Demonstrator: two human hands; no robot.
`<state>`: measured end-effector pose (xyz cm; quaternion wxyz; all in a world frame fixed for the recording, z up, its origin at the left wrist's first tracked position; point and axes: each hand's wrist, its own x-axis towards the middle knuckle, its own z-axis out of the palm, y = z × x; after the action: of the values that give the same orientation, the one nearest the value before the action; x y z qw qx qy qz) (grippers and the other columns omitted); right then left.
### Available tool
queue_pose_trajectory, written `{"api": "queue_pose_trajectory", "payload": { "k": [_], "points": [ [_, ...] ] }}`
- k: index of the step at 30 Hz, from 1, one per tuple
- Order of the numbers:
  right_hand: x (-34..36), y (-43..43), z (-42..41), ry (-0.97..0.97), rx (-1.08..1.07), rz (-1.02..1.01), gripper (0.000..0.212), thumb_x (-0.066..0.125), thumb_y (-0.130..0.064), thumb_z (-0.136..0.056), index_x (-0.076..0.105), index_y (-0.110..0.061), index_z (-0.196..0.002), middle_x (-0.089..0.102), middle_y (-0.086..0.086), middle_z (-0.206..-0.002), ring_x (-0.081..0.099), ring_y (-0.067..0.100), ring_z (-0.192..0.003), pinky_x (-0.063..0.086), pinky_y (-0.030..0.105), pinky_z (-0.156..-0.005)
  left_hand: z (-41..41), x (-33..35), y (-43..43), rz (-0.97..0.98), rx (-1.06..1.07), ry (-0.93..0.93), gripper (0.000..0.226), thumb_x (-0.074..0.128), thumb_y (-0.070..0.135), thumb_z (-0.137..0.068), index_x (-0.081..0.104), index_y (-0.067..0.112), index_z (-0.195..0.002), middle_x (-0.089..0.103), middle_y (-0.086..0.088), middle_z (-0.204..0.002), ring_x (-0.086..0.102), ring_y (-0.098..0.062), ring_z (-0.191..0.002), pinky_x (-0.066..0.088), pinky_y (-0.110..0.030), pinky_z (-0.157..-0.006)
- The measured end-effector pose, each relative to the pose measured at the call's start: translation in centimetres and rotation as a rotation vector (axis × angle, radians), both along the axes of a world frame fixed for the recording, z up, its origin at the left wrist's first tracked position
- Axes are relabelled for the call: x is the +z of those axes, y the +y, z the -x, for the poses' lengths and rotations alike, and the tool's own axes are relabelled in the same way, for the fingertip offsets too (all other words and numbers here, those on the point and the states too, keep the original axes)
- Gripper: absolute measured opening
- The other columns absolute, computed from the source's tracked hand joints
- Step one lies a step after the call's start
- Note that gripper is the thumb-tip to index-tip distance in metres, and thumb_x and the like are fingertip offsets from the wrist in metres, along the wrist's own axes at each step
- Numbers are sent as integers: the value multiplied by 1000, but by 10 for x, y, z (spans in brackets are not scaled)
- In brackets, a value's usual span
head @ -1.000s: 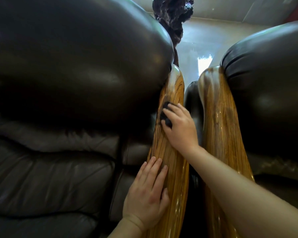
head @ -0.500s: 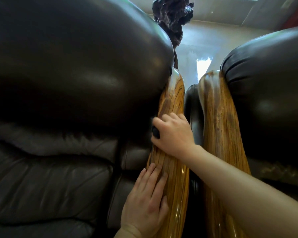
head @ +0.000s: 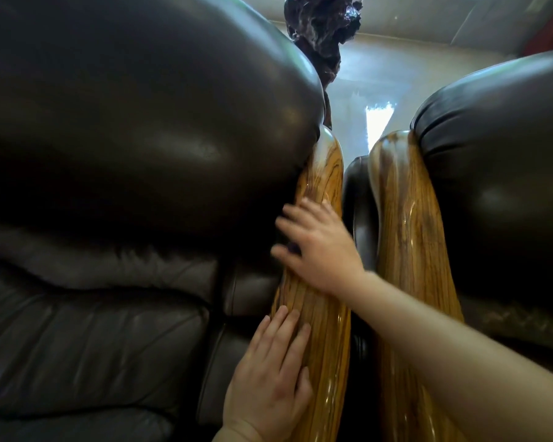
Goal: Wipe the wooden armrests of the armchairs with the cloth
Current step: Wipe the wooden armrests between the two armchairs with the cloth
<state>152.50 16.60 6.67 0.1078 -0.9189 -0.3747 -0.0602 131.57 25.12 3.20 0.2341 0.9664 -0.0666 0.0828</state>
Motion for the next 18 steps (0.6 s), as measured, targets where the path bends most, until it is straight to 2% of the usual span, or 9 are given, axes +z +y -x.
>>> {"api": "queue_pose_trajectory", "payload": {
  "k": [2,4,7,9,11,13,15,17,18],
  "points": [
    [-5,-16,22,-11,154,41,54,36,-60,-97,48,-30,-140,43,-4,-153,25,22,-148,17,50,-120,-1,0,0,-17,2,-9,56,54,31,-85,51,13,-139,46,-9,-148,31,-23,-144,29,-43,-114],
    [-4,-21,3,-47,142,67,53,36,-55,-99,45,-28,-144,41,-2,-155,25,23,-149,18,50,-120,0,-2,-1,-15,-1,-18,57,55,30,-85,52,12,-138,45,-8,-149,32,-23,-144,29,-44,-115],
    [0,-4,-51,-27,-192,36,59,37,-50,-99,37,-19,-150,36,7,-157,24,29,-148,17,47,-121,0,-3,0,14,2,-34,57,57,29,-83,52,13,-138,45,-7,-149,33,-22,-144,30,-43,-114],
    [1,12,-83,111,-433,-112,60,41,-47,-98,38,-11,-146,40,13,-151,32,32,-141,24,45,-117,-1,-4,0,12,-1,-35,58,57,30,-83,52,13,-138,45,-6,-150,33,-21,-144,29,-43,-114],
    [3,23,-91,184,-536,-227,55,46,-45,-97,44,-11,-140,45,13,-144,37,31,-135,28,43,-113,-1,-4,0,1,-1,-31,57,56,31,-84,51,14,-139,44,-5,-150,32,-21,-144,29,-42,-115],
    [3,20,-69,121,-435,-198,50,54,-39,-94,49,-13,-136,43,12,-144,36,30,-135,31,42,-113,-1,-3,0,-11,-1,-26,57,56,31,-84,52,14,-138,45,-6,-149,33,-21,-144,30,-42,-114],
    [5,3,-30,42,-191,-155,45,61,-33,-88,57,-14,-130,45,10,-137,43,28,-129,41,43,-108,-1,-1,1,-2,-3,-32,57,56,30,-82,54,13,-136,47,-7,-148,35,-22,-142,32,-43,-112],
    [13,-18,-6,86,17,-160,41,62,-31,-86,63,-16,-124,49,3,-124,51,20,-114,49,39,-95,-2,0,1,-4,-1,-42,56,56,30,-81,55,12,-135,48,-8,-147,36,-22,-142,33,-44,-111],
    [21,-23,-5,153,41,-216,39,63,-30,-87,63,-20,-125,52,-3,-119,54,14,-108,51,34,-91,-2,0,1,-7,-3,-38,56,56,30,-82,55,12,-135,48,-8,-147,36,-22,-142,33,-44,-111]
  ]
}}
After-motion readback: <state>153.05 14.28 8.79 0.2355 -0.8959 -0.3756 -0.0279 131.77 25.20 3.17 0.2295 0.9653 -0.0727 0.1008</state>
